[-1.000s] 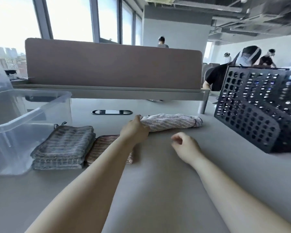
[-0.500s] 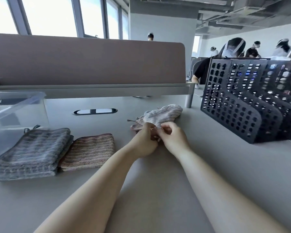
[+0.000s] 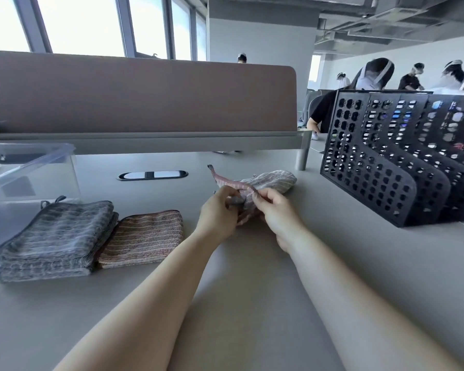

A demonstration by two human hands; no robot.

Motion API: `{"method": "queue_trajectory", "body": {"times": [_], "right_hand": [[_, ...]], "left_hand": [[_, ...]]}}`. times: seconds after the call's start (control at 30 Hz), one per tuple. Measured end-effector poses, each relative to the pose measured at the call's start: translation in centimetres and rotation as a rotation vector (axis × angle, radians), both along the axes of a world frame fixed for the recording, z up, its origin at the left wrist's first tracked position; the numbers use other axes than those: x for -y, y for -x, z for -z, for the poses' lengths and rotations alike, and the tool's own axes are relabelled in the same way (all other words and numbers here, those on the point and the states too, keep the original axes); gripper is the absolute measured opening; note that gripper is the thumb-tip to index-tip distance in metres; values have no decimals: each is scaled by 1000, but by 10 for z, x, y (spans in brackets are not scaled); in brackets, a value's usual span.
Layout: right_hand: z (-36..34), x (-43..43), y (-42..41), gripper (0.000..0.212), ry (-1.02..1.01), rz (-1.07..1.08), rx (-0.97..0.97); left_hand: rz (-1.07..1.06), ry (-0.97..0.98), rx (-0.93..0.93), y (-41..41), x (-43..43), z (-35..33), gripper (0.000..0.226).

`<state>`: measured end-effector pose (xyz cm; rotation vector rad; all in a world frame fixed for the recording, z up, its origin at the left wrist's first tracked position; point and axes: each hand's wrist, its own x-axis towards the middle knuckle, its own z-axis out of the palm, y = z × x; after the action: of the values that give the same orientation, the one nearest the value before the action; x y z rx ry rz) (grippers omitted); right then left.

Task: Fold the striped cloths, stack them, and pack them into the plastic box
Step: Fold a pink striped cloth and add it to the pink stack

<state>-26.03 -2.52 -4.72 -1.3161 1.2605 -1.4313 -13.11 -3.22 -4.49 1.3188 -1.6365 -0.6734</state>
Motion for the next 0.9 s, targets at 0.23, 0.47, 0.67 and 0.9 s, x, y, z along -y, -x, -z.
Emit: {"method": "queue_trajectory", "body": {"times": [0.23,0.47,0.67,0.9], "right_hand": [[-16,2,20,12,-95,269,479],[-6,0,10,67,-174,139,118],[-21,-6,18,18,44,216,59],[-39,-10,36,27,168,82,731]], "left_hand": [[-112,-89,-313,-2,12,-2,25],[162,34,520,8,2,8,61],[-123,113,787,7,3,2,44],[-273,-30,201,-2,9,-5,23]]}}
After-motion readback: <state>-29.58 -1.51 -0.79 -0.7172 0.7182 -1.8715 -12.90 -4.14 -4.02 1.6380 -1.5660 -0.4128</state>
